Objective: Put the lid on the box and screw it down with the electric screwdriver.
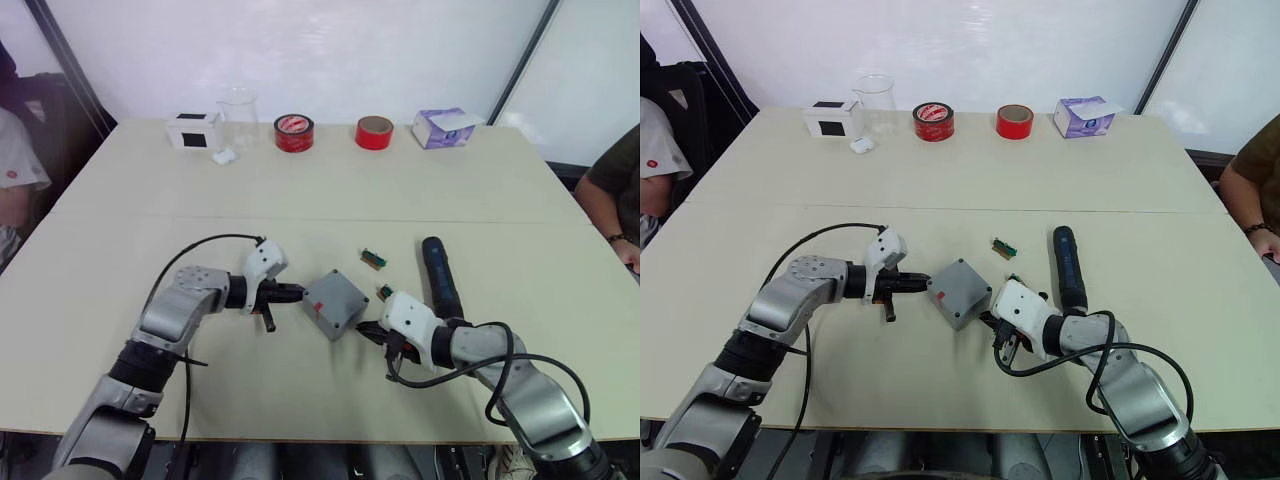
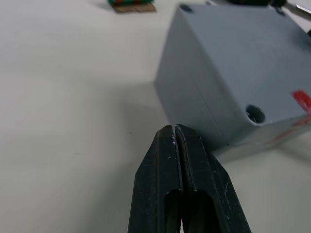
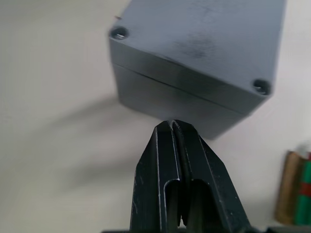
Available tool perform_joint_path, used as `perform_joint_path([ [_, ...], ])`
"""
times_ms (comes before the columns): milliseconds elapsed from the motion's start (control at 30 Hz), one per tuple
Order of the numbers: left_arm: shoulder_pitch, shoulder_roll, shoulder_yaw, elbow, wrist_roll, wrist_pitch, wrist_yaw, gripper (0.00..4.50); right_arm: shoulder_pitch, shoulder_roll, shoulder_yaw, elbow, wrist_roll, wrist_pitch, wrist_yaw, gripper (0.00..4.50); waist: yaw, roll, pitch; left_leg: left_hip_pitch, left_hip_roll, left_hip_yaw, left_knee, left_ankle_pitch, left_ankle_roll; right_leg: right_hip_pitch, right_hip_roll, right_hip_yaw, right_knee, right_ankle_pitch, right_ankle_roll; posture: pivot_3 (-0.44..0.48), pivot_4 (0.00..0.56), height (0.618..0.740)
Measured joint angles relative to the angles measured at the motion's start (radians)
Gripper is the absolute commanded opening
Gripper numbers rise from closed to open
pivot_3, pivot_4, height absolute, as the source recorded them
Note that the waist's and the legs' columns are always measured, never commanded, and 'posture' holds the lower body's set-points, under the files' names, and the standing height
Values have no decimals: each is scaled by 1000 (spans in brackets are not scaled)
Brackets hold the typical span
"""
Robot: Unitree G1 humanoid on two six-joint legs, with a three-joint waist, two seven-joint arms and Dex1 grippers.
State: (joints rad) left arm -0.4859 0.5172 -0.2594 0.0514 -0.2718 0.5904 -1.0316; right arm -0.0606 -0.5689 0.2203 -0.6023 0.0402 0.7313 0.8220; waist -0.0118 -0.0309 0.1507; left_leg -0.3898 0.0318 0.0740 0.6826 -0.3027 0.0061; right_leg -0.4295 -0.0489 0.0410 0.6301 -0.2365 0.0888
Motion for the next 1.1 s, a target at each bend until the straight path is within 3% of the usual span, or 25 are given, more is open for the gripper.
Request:
perform_joint_path([
  [400, 57, 63, 3, -82, -1, 32, -11, 0, -158, 42, 10, 136, 18, -26, -96, 14, -1, 0, 0, -1, 0, 0, 0, 0, 0, -1, 0, 0, 0, 0, 0, 0, 150, 740],
  [1100, 39, 33, 6, -46, 14, 13, 32, 0, -186, 22, 48, 240, 19, -114, -95, 14, -1, 0, 0, -1, 0, 0, 0, 0, 0, -1, 0, 0, 0, 0, 0, 0, 150, 740],
])
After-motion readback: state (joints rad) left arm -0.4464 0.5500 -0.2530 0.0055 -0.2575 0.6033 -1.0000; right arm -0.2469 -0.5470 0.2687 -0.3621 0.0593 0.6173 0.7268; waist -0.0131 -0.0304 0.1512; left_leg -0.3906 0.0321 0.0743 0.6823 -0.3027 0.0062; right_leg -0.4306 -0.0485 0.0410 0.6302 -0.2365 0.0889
